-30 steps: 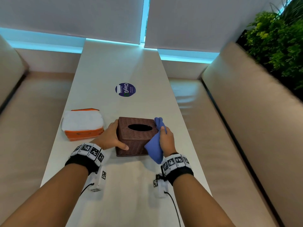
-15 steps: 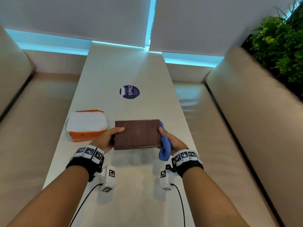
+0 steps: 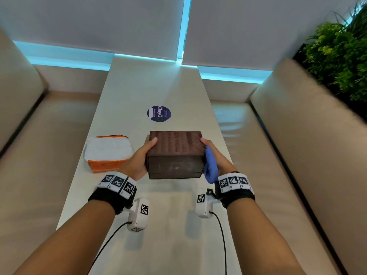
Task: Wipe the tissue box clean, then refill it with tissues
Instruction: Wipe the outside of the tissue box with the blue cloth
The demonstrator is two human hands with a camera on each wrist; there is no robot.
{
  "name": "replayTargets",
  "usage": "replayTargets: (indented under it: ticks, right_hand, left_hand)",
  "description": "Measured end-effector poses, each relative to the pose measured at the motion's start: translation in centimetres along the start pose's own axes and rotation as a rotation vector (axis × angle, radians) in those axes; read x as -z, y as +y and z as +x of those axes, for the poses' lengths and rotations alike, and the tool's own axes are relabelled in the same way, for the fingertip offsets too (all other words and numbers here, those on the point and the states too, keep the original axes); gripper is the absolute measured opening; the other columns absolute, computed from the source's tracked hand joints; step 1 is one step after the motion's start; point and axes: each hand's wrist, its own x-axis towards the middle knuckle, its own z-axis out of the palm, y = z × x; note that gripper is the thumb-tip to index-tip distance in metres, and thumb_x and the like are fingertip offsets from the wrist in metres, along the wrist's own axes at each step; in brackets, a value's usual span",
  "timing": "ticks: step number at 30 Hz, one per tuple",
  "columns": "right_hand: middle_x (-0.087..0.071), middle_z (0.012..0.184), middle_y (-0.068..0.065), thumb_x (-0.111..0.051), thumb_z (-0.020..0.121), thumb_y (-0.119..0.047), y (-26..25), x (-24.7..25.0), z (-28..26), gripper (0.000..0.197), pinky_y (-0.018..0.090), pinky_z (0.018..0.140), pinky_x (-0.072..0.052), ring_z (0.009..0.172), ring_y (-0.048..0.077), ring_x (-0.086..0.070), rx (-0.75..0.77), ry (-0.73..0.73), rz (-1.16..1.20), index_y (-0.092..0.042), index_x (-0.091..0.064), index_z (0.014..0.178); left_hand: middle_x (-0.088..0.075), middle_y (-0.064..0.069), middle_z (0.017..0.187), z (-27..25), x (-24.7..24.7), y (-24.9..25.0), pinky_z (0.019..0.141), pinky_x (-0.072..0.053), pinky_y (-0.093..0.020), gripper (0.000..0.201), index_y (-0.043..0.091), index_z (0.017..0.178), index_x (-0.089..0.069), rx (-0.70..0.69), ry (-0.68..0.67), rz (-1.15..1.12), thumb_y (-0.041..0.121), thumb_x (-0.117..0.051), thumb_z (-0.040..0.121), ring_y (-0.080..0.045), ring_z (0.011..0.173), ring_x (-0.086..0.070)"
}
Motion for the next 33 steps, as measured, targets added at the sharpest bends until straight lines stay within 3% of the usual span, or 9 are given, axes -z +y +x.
replayTargets:
  ticks: [3, 5, 8, 12, 20, 22, 26, 29, 33]
  right_hand:
    - [-0.041, 0.143, 0.021, -0.026, 0.093, -0.009, 2.0, 1.6, 0.3, 0.049, 0.029, 0.110, -0.035, 0.130, 0.022, -0.043, 0.472, 0.101, -0.283, -0.002, -0.030, 0.141]
    - [-0.030, 0.152, -0.002, -0.025, 0.091, -0.011, 4.0, 1.8, 0.4, 0.059, 0.029, 0.112, -0.031, 0.135, 0.011, -0.036, 0.484, 0.012, -0.244, -0.022, -0.016, 0.148]
    - [-0.049, 0.104, 0.011, -0.025, 0.076, -0.016, 4.1, 2.7, 0.7, 0.052, 0.022, 0.062, -0.046, 0.071, 0.011, -0.051, 0.397, -0.049, -0.235, -0.016, -0.036, 0.126]
    - [-0.034, 0.058, 0.009, -0.031, 0.072, -0.017, 5.0, 4.8, 2.2, 0.041, 0.000, 0.052, -0.035, 0.042, 0.001, -0.036, 0.350, 0.018, -0.275, 0.006, -0.035, 0.106]
    - [-0.044, 0.057, -0.025, -0.042, 0.080, -0.024, 5.1, 2.8, 1.7, 0.043, 0.003, 0.049, -0.030, 0.041, -0.005, -0.030, 0.443, 0.026, -0.446, -0.065, -0.046, 0.094]
    - [-0.064, 0.087, 0.003, -0.042, 0.080, -0.017, 6.4, 2.6, 2.0, 0.064, 0.002, 0.057, -0.043, 0.066, -0.004, -0.054, 0.424, 0.051, -0.403, -0.072, -0.038, 0.112]
    - [-0.014, 0.160, 0.007, -0.026, 0.099, -0.018, 12.2, 5.2, 4.2, 0.059, 0.030, 0.112, -0.028, 0.139, 0.022, -0.033, 0.622, 0.010, -0.339, -0.045, -0.004, 0.147]
    - [-0.021, 0.145, 0.042, -0.031, 0.099, -0.021, 7.8, 2.6, -0.3, 0.056, 0.023, 0.110, -0.028, 0.118, 0.011, -0.050, 0.393, 0.206, -0.300, -0.016, -0.012, 0.151]
    - [-0.036, 0.147, 0.008, -0.023, 0.104, -0.017, 5.3, 0.5, 1.4, 0.043, 0.015, 0.083, -0.054, 0.130, 0.020, -0.043, 0.003, -0.026, -0.151, -0.010, -0.025, 0.147]
  left_hand:
    - [-0.023, -0.002, 0.158, 0.0, 0.0, -0.3, 0.113, -0.035, -0.037, 0.080, 0.036, 0.151, -0.004, -0.128, -0.078, 0.204, 0.049, -0.053, 0.089, -0.019, 0.140, -0.034]
    - [0.007, 0.002, 0.161, -0.4, 0.0, -0.1, 0.119, -0.023, -0.041, 0.099, 0.049, 0.143, 0.016, -0.245, -0.153, 0.492, 0.060, -0.057, 0.077, -0.020, 0.148, -0.011]
    - [0.037, 0.011, 0.152, -1.0, 0.1, 0.6, 0.119, -0.013, -0.053, 0.117, 0.070, 0.123, 0.029, -0.446, -0.301, 0.945, 0.078, -0.066, 0.055, -0.017, 0.147, 0.017]
    - [0.055, 0.012, 0.139, -2.3, -0.1, 1.3, 0.116, 0.010, -0.056, 0.142, 0.045, 0.128, 0.046, -0.620, -0.414, 1.467, 0.090, -0.056, 0.041, -0.021, 0.137, 0.041]
    - [0.006, -0.002, 0.154, -0.9, 2.4, -0.3, 0.116, -0.005, -0.060, 0.140, 0.022, 0.144, 0.021, -0.763, -0.314, 1.605, 0.070, -0.071, 0.050, -0.021, 0.145, 0.011]
    - [-0.006, -0.006, 0.150, -0.3, 3.2, -1.4, 0.117, -0.020, -0.052, 0.133, 0.021, 0.145, 0.015, -0.769, -0.286, 1.502, 0.060, -0.071, 0.051, -0.023, 0.143, -0.006]
    - [-0.008, -0.009, 0.154, 0.7, 4.9, -3.4, 0.116, -0.028, -0.043, 0.143, 0.039, 0.141, 0.029, -0.567, -0.233, 1.202, 0.041, -0.080, 0.049, -0.023, 0.144, -0.021]
    - [-0.019, -0.009, 0.151, 1.4, 6.1, -4.7, 0.111, -0.037, -0.043, 0.143, 0.039, 0.141, 0.030, -0.485, -0.195, 1.138, 0.038, -0.080, 0.049, -0.022, 0.139, -0.032]
    - [-0.017, -0.008, 0.152, 2.3, 7.3, -6.0, 0.113, -0.033, -0.036, 0.145, 0.032, 0.142, 0.030, -0.399, -0.169, 1.121, 0.041, -0.080, 0.048, -0.019, 0.140, -0.030]
